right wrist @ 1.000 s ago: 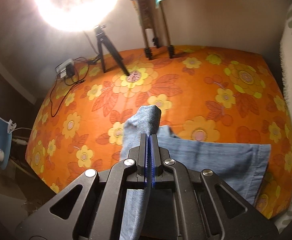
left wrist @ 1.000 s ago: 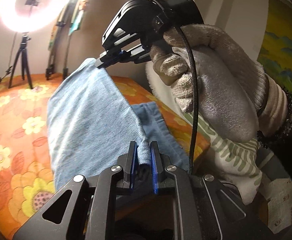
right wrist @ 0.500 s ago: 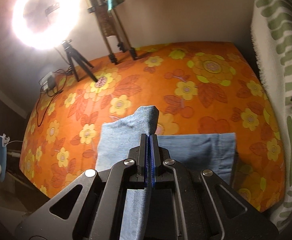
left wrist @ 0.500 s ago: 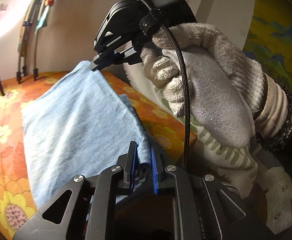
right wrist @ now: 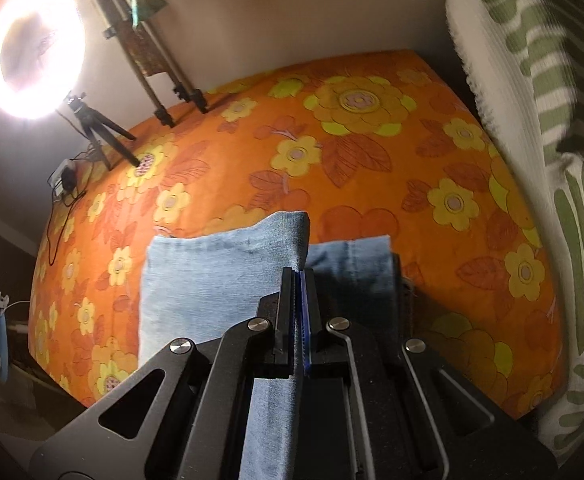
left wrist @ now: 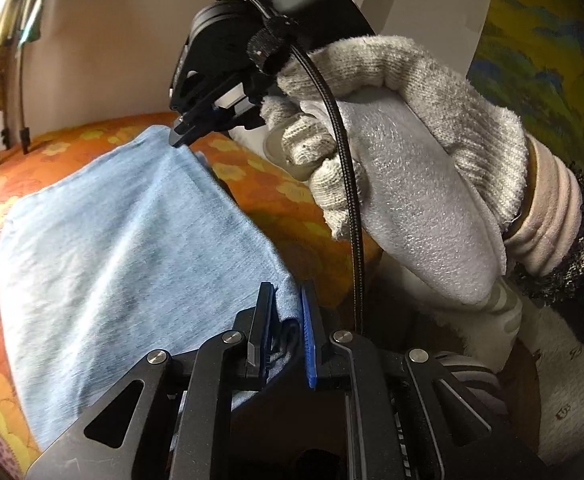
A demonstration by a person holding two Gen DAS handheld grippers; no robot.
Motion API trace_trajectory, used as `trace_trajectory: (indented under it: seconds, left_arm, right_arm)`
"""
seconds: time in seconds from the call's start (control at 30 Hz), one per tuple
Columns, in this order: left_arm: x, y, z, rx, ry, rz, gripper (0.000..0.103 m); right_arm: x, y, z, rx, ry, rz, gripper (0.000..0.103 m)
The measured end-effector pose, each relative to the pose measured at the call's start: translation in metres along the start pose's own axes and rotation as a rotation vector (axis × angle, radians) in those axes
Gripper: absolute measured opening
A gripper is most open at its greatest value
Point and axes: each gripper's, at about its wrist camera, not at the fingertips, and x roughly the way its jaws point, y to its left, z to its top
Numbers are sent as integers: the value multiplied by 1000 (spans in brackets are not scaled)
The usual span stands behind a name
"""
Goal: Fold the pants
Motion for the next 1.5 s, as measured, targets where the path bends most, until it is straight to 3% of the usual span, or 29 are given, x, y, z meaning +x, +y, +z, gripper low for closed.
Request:
trace_trajectory:
  seconds: [0.67, 1.0, 1.13, 1.37, 1.43, 1.5]
  left_arm:
    - [44, -10, 2, -5, 84, -11, 11]
    - [45, -14, 4, -9, 111, -5, 11]
    - [44, -18, 3, -10, 124, 4, 16]
    - [32, -26, 5, 14, 110, 30, 16]
    - [27, -28, 6, 21, 105, 36, 16]
    - [23, -31, 7, 33, 94, 46, 16]
  right_arm:
    - [43, -35, -9, 31, 53, -34, 2]
    - [42, -36, -12, 46, 41, -49, 2]
    - [32, -36, -11, 50, 16, -64, 3]
    - [4, -40, -11, 56, -27, -69, 12]
    - [-3, -40, -11, 57, -42, -72, 20]
    - [-12, -40, -12, 57, -58, -67, 22]
